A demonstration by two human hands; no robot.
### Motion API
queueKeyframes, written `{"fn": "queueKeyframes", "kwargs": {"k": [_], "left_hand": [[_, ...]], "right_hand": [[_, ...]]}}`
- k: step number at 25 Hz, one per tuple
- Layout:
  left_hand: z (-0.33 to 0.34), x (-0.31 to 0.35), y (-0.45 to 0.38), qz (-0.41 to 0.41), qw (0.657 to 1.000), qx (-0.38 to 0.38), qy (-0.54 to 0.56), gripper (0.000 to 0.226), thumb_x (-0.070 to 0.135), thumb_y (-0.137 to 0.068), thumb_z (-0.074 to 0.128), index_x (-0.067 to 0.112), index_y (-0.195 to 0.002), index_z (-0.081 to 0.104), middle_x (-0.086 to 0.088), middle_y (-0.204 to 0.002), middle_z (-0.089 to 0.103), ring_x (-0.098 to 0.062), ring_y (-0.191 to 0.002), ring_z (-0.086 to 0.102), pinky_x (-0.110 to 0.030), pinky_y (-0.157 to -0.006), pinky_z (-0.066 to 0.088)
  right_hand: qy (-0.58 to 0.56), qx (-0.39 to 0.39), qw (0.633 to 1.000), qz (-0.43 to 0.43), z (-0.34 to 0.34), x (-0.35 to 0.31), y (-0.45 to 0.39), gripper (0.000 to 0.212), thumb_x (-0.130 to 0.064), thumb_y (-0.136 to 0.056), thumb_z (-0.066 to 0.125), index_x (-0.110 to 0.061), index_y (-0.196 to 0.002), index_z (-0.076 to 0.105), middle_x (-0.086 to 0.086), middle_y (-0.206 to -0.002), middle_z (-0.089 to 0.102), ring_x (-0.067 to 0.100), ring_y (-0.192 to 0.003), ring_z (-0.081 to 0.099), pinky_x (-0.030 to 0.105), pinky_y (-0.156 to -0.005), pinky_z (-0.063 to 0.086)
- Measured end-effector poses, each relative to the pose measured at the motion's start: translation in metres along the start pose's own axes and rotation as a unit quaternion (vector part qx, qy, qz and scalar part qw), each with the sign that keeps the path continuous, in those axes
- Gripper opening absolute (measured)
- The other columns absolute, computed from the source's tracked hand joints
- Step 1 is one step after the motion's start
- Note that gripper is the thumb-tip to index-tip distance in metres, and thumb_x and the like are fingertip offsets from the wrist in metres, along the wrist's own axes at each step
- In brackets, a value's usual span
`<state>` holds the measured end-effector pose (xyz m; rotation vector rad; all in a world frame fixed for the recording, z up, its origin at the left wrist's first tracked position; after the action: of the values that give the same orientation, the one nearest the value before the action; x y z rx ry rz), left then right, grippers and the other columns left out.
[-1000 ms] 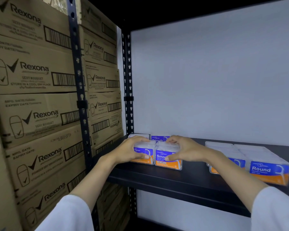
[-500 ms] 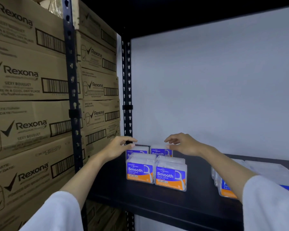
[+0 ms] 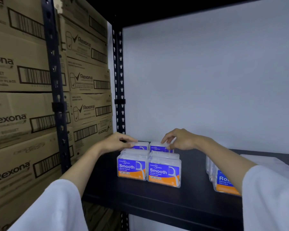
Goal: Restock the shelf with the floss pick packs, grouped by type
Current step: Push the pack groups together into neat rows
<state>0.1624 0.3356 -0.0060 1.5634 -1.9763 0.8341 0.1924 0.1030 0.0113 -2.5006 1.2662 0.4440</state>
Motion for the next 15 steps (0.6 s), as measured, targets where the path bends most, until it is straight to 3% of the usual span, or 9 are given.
{"fn": "queueKeyframes", "kwargs": {"k": [5, 10, 13, 15], "left_hand": [[0.011, 0.018, 0.017, -0.057, 0.996, -0.035, 0.064, 0.024, 0.031, -0.094, 0.058, 0.023, -0.114, 0.068, 0.004, -0.112, 0.069, -0.004, -0.098, 0.062, -0.014, -0.071, 0.049], [0.018, 0.028, 0.036, -0.048, 0.996, -0.057, 0.042, 0.041, 0.05, -0.091, 0.054, 0.021, -0.119, 0.066, 0.003, -0.116, 0.069, -0.007, -0.104, 0.064, -0.014, -0.076, 0.046], [0.021, 0.032, 0.046, -0.024, 0.995, -0.092, -0.02, 0.065, 0.066, -0.073, 0.06, 0.033, -0.129, 0.055, 0.017, -0.121, 0.059, 0.004, -0.104, 0.059, -0.011, -0.08, 0.043], [0.022, 0.03, 0.048, -0.02, 0.992, -0.116, -0.034, 0.087, 0.062, -0.063, 0.07, 0.034, -0.14, 0.042, 0.016, -0.134, 0.046, 0.0, -0.112, 0.056, -0.015, -0.089, 0.045]], "right_hand": [[-0.065, -0.019, 0.998, 0.015, -0.001, 0.002, 0.03, 0.024, -0.024, -0.093, 0.057, -0.025, -0.116, 0.065, -0.003, -0.126, 0.058, 0.011, -0.116, 0.051, 0.023, -0.094, 0.041], [-0.187, -0.042, 0.981, 0.03, 0.004, -0.004, 0.054, 0.028, -0.04, -0.091, 0.059, -0.024, -0.112, 0.068, -0.01, -0.118, 0.065, 0.006, -0.114, 0.056, 0.024, -0.096, 0.046], [-0.135, -0.075, 0.988, 0.02, 0.007, -0.012, 0.065, 0.041, -0.048, -0.087, 0.06, -0.026, -0.122, 0.06, -0.011, -0.123, 0.06, 0.007, -0.117, 0.054, 0.024, -0.098, 0.043], [-0.098, -0.095, 0.99, 0.022, 0.011, -0.019, 0.072, 0.06, -0.051, -0.082, 0.064, -0.024, -0.133, 0.046, -0.01, -0.132, 0.053, 0.008, -0.119, 0.052, 0.026, -0.102, 0.042]]}}
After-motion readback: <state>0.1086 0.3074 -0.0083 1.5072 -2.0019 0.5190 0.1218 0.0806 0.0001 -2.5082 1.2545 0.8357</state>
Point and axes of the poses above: each hand's wrist, its own y-axis away from the middle knuckle, its own z-axis out of the palm, x = y × z, the point moved 6 cm from there along -y, towards the middle knuckle
